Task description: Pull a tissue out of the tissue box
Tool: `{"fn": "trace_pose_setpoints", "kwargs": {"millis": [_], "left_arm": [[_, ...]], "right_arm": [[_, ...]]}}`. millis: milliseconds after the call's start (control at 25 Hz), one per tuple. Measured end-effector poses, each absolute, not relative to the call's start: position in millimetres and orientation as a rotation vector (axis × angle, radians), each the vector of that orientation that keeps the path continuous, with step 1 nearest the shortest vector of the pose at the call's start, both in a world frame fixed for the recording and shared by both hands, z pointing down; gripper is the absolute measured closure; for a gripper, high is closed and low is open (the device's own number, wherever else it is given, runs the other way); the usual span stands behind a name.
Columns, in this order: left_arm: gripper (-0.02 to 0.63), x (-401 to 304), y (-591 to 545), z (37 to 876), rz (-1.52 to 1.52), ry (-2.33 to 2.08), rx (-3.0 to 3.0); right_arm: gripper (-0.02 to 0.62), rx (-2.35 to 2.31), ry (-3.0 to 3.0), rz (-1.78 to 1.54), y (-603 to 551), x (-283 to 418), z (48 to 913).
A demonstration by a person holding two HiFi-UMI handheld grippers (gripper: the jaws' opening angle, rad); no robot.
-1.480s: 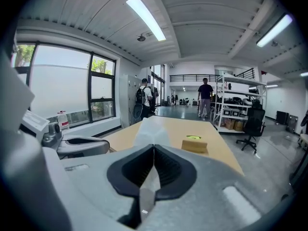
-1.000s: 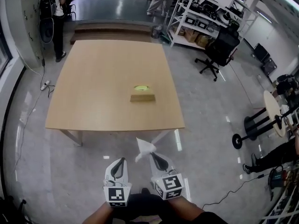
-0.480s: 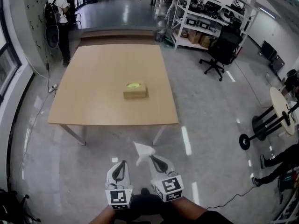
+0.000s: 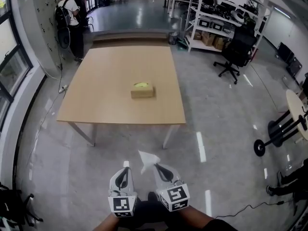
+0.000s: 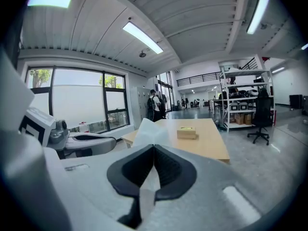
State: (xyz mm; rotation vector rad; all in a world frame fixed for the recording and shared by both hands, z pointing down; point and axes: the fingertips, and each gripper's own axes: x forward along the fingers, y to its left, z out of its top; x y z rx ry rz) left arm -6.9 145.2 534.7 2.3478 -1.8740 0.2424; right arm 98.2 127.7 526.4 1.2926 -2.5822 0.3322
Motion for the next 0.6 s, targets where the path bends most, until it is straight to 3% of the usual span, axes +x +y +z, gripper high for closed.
{"fn": "trace_pose_setpoints", "kwargs": {"millis": [600], "left_arm": [[0.589,-13.4,165.8,541.2,0.234,-1.885,2.314]], "right_arm": [[0.601,1.271,-2.557,0.309,146.3,95.8,531.8]]}}
